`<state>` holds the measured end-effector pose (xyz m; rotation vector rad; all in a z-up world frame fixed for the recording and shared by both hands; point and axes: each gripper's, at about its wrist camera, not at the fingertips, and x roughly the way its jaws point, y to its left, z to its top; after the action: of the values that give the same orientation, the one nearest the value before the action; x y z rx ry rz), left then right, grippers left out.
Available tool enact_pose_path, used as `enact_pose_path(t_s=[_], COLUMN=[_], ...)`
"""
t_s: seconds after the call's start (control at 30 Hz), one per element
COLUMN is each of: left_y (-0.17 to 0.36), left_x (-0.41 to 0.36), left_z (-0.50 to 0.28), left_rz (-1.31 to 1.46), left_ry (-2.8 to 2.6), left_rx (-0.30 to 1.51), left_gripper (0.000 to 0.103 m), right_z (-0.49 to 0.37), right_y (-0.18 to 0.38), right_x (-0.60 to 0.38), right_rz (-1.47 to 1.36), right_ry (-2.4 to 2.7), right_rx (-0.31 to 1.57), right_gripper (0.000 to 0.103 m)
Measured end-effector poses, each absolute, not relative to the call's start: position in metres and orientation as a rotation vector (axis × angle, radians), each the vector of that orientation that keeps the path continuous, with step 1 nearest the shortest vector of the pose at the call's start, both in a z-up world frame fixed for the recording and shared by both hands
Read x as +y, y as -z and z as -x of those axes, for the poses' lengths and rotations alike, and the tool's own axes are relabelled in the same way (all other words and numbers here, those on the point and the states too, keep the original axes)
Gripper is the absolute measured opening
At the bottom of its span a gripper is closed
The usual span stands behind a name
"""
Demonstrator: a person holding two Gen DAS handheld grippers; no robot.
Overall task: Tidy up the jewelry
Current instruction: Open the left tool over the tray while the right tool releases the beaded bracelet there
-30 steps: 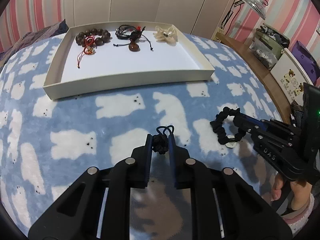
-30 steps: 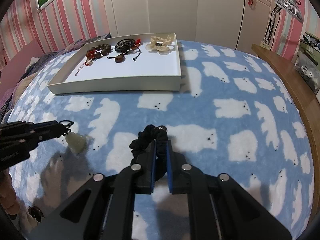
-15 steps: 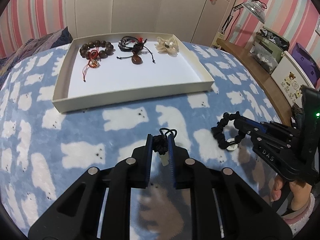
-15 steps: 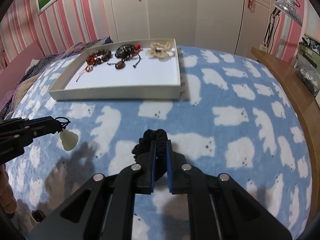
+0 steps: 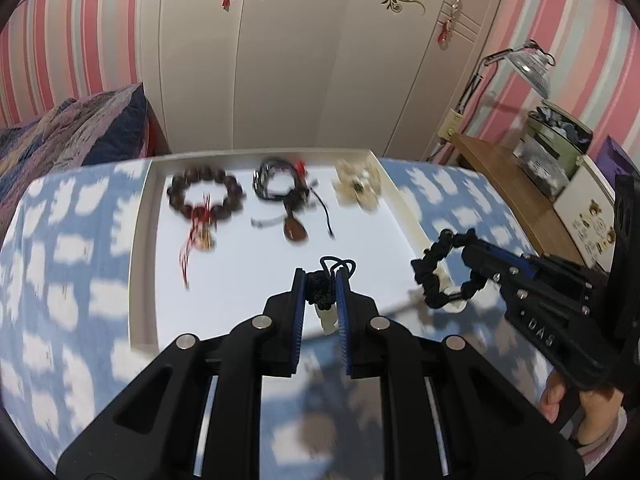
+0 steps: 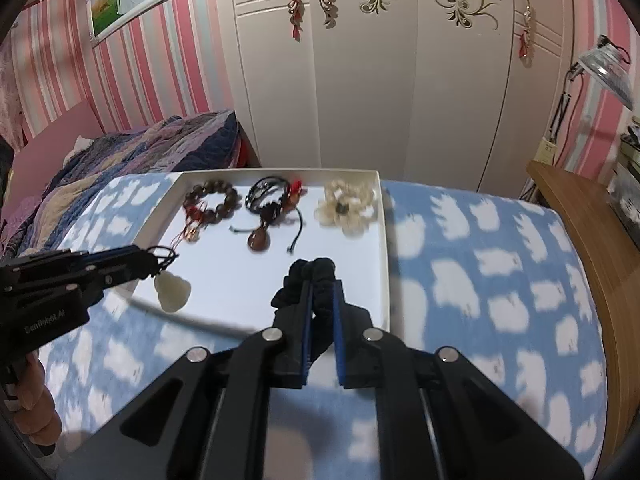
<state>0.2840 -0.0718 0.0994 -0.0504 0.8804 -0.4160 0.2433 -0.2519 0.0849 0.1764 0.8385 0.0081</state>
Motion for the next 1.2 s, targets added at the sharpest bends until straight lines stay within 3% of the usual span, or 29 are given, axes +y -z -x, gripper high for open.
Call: enact_pose_path(t_s=[0.43, 0.97, 1.0, 1.07, 1.1, 1.13, 1.2], left_y=[-0.036, -0.012, -0.012, -0.013, -0.017, -0.021, -0.031], left_x=[-0.083, -0.083, -0.083, -0.084, -0.085, -0.084, -0.087], left_z=[-0.411, -0.434, -0.434, -0.43, -0.426, -0.421, -0.415], left_rz=[-0.035, -0.082, -0.079, -0.085, -0.092, -0.095, -0.096], left_ry=[0.299, 0.222, 0.218, 0.206, 0.199, 0.198, 0.203], left_rx=[0.982, 1.02, 1.021, 1.016, 1.008, 0.997, 0.981], left_gripper=[0.013, 0.017, 0.018, 0.019, 0.019, 0.02, 0.022], right_z=[-0.362, -0.402, -0.4, -0.395, -0.391, -0.388, -0.38], right_y=[-0.027, 0.013, 0.011, 0.006, 0.0, -0.006, -0.018], right_x=[-0.25, -0.241, -0.24, -0.243, -0.244, -0.246, -0.251], right_rz=[-0.192, -0.126, -0.127, -0.131, -0.143, -0.153, -0.164], right_ry=[0.012, 0.048, 0.044, 0.052, 0.056, 0.058, 0.056], right_rx=[0.978, 1.101, 1.1, 1.095, 1.081, 1.067, 1.041], right_gripper=[0.009, 0.013, 0.015, 0.039, 0.045, 0.05, 0.05])
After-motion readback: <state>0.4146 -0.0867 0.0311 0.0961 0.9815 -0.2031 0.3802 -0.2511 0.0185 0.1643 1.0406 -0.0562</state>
